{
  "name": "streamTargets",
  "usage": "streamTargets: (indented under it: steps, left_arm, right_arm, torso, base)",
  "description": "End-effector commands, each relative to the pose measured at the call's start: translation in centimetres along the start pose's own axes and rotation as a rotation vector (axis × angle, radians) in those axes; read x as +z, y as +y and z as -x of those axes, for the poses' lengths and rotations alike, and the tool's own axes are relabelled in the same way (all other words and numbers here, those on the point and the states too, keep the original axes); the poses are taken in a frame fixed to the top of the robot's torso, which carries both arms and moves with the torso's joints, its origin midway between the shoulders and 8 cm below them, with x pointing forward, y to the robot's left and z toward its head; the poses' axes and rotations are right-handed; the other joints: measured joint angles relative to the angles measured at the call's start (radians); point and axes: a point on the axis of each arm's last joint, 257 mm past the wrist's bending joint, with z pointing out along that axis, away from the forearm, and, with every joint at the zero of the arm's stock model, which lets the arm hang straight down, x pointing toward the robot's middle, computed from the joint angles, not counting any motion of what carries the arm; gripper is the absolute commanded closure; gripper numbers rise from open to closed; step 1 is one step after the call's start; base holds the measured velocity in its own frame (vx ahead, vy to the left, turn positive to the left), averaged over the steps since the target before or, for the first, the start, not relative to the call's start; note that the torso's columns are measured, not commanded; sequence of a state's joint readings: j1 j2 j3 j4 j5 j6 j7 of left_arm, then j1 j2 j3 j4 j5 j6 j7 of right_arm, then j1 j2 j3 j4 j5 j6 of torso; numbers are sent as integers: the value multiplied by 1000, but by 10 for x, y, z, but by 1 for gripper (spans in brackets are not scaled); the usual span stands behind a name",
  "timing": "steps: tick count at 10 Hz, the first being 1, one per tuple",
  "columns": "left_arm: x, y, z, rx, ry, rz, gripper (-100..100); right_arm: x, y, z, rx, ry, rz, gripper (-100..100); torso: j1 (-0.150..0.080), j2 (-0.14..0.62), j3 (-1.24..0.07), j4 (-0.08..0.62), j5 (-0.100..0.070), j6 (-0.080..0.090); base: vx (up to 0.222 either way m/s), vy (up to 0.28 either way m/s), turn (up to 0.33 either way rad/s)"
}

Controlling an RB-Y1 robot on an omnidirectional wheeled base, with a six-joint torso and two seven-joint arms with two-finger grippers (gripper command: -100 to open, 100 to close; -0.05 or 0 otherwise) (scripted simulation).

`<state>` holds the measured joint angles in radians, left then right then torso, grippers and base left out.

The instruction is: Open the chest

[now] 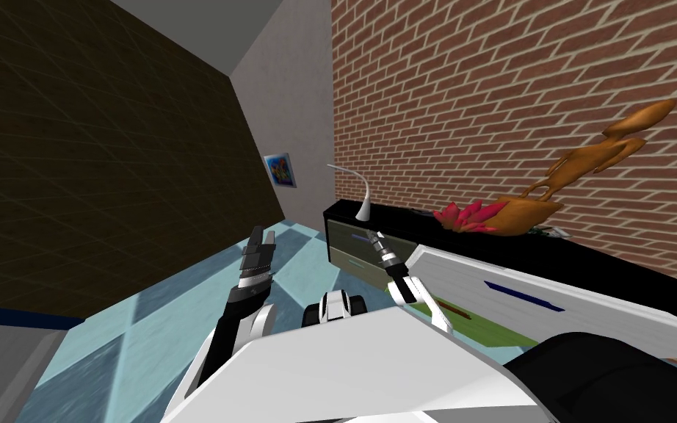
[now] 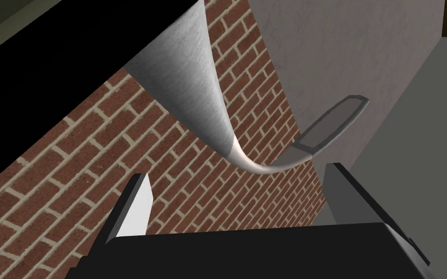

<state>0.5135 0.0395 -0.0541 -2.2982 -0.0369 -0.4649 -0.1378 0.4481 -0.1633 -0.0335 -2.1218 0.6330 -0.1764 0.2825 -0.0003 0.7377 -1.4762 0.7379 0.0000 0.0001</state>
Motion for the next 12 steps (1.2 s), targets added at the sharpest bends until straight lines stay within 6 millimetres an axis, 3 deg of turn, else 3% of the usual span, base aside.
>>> streamTargets:
  steps: [1,12]
  left_arm:
    - [0,0,0,0,0,0,0]
    - [0,0,0,0,0,0,0]
  right_arm:
    - [1,-12,-12,-84,34,-38,-100]
    - [-8,-85,-66,-489,209,-242,-100]
  torso:
    - [1,0,0,0,0,0]
    - [0,0,0,0,0,0]
  base:
    - [29,58,15]
    - [29,49,24]
